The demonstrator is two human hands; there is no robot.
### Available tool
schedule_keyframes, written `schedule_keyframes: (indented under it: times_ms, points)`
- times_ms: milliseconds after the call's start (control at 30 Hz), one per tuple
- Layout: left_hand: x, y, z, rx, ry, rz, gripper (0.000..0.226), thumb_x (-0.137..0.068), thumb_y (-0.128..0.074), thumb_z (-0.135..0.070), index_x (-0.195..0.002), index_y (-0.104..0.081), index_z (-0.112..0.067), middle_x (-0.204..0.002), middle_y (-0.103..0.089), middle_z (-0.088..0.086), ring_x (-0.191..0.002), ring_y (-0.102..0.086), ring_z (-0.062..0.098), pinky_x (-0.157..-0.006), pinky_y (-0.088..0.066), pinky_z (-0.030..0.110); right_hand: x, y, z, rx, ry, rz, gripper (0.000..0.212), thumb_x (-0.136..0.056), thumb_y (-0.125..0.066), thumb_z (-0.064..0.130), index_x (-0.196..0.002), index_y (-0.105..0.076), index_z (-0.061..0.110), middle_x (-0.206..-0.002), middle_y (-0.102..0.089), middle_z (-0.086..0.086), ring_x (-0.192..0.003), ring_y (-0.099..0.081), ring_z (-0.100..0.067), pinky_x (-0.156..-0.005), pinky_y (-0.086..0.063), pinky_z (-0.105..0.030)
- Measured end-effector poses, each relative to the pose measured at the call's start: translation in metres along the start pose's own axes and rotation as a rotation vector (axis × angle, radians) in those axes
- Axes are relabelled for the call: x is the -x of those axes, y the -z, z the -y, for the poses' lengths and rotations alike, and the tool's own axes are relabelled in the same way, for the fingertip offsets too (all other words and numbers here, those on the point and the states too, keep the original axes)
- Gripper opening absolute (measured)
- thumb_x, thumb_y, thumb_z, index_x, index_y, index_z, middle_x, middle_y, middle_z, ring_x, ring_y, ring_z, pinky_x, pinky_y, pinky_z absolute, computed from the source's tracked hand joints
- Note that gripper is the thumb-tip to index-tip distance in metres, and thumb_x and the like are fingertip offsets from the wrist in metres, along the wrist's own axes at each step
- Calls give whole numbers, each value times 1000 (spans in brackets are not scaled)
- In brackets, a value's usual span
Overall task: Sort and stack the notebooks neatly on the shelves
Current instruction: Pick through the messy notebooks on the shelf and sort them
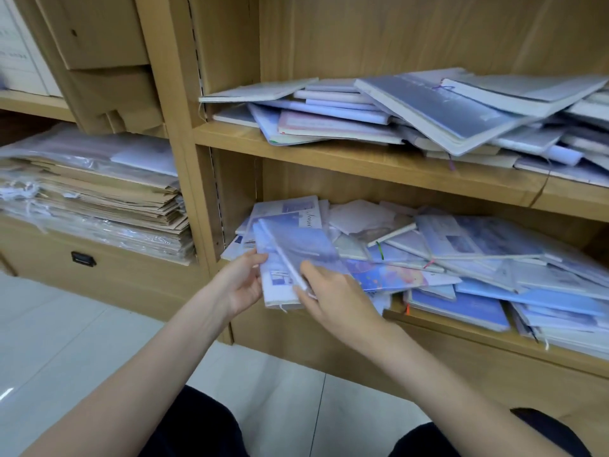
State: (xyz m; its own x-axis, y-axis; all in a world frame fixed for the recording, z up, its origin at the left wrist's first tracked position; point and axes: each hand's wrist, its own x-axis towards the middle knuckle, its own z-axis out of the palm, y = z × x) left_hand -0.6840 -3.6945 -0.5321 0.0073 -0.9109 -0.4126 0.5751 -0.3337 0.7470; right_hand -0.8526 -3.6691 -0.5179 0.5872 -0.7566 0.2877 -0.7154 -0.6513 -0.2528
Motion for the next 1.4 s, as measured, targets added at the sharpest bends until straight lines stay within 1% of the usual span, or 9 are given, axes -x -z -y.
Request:
schedule_keyframes:
  times_ms: [200, 300, 400, 500, 633, 733, 1033, 1200, 1400]
  points:
    - [2, 9, 6, -201, 17, 60, 19, -89, -56, -3, -108, -56, -7, -83, -70, 9, -62, -69, 15, -52, -56, 25, -8, 4, -9, -68, 86, 295, 27, -94, -47, 44, -97, -43, 18, -106, -56, 2, -94, -51, -18, -68, -34, -28]
    - [2, 14, 3, -246, -12, 33, 29, -86, -56, 5, -113, -56, -6, -91, -69, 12, -67, -70, 18, -55, -57, 27, -12, 3, -32, -407, -116, 231, 25, -93, -52, 41, -105, -57, 20, -105, -59, 12, -90, -53, 0, -78, -38, -18]
    - [11, 26, -13, -319, -47, 117, 42, -79, -62, 1, -120, -57, -9, -107, -69, 14, -88, -69, 25, -72, -58, 35, -15, 2, -61, -580, -497, 89, 37, -90, -59, 35, -119, -53, 13, -114, -54, 8, -103, -53, -10, -79, -45, -21]
    - [27, 38, -32, -372, -78, 236, 55, -71, -69, -6, -124, -56, -12, -114, -66, 15, -95, -68, 26, -74, -58, 36, -13, -8, -64, -1004, -665, 144, 40, -89, -62, 27, -120, -53, 3, -117, -63, -5, -90, -62, -14, -80, -52, -27]
    - [42, 48, -52, -373, -163, 348, 69, -54, -87, -13, -118, -61, -14, -114, -67, 13, -94, -68, 26, -70, -58, 33, -16, -5, -36, -1264, -586, 89, 10, -88, -60, 8, -97, -65, 5, -92, -71, -5, -72, -68, -7, -60, -53, -18]
    - [48, 44, -61, -414, -241, 279, 48, -70, -73, -4, -116, -61, -14, -109, -69, 10, -89, -69, 21, -70, -58, 32, -21, 7, -26, -1205, -556, -78, 15, -85, -63, 5, -98, -65, -3, -82, -71, -6, -58, -66, -5, -50, -49, -16]
    - [60, 26, -70, -228, -394, 139, 25, -95, -46, -9, -116, -59, -12, -92, -73, 3, -76, -71, 15, -58, -57, 29, -7, 78, -26, -1172, -505, -414, 10, -88, -59, 5, -91, -67, 10, -83, -73, -2, -71, -70, -15, -62, -57, -29]
    - [76, 9, -74, -223, -396, 201, 23, -95, -47, -11, -113, -61, -12, -95, -73, 7, -79, -71, 18, -62, -58, 32, -3, 97, -21, -1494, -498, -274, 22, -92, -50, 6, -109, -62, 0, -103, -71, -13, -86, -70, -21, -77, -58, -34]
    - [93, -23, -70, -246, -337, 259, 27, -96, -46, -16, -115, -61, -4, -107, -68, 19, -85, -69, 26, -65, -58, 35, -10, 81, -1, -1513, -565, -211, 26, -93, -48, 2, -116, -59, -7, -114, -66, -20, -97, -67, -28, -81, -55, -39]
